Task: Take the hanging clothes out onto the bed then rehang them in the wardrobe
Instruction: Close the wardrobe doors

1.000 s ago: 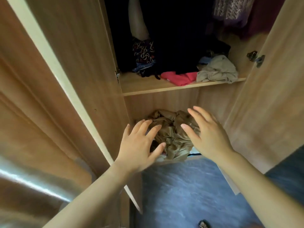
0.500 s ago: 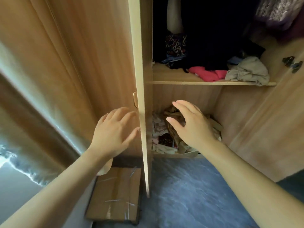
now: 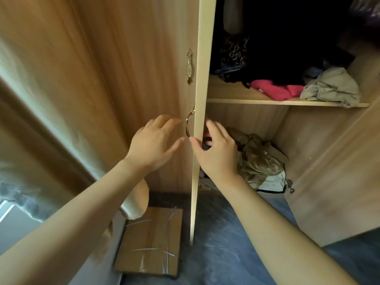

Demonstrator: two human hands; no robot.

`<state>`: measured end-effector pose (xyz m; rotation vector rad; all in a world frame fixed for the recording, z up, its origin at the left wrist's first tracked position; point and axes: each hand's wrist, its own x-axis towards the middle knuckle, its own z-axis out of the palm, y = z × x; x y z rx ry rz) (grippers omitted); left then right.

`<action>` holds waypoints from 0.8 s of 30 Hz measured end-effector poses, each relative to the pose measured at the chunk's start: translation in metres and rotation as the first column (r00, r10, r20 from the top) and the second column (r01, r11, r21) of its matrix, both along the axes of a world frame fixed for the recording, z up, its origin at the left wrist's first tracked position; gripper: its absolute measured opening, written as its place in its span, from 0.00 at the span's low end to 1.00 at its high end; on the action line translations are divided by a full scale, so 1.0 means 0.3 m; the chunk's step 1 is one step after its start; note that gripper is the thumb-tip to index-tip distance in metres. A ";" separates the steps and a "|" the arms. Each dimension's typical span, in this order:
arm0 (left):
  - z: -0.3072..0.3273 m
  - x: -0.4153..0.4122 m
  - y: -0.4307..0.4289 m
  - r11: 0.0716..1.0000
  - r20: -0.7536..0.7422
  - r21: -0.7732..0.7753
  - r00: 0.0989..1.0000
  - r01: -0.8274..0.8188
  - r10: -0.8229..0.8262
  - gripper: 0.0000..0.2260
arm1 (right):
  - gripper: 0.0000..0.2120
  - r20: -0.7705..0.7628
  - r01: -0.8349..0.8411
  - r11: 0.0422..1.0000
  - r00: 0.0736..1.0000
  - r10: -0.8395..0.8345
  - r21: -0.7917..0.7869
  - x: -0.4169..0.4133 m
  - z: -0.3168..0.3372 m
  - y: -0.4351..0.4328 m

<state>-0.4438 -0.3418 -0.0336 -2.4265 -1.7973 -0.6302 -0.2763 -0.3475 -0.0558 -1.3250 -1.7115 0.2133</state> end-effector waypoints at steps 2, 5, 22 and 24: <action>0.007 0.027 0.024 0.999 0.030 0.019 0.998 0.045 -0.046 0.22 | 0.22 0.009 0.003 1.000 1.000 -0.003 0.017 0.019 -0.016 0.003; 0.017 0.085 0.046 0.987 0.063 0.080 0.987 0.141 -0.146 0.20 | 0.23 0.013 0.002 1.000 1.000 -0.002 0.015 0.075 -0.032 0.012; 0.019 0.690 0.249 0.867 0.337 0.144 0.800 0.477 -0.496 0.05 | 0.25 -0.117 0.224 0.973 0.969 -0.217 0.055 0.644 -0.008 0.115; 0.022 0.773 0.297 0.876 0.373 0.136 0.795 0.463 -0.478 0.03 | 0.29 -0.156 0.219 0.975 0.965 -0.212 0.029 0.724 -0.001 0.168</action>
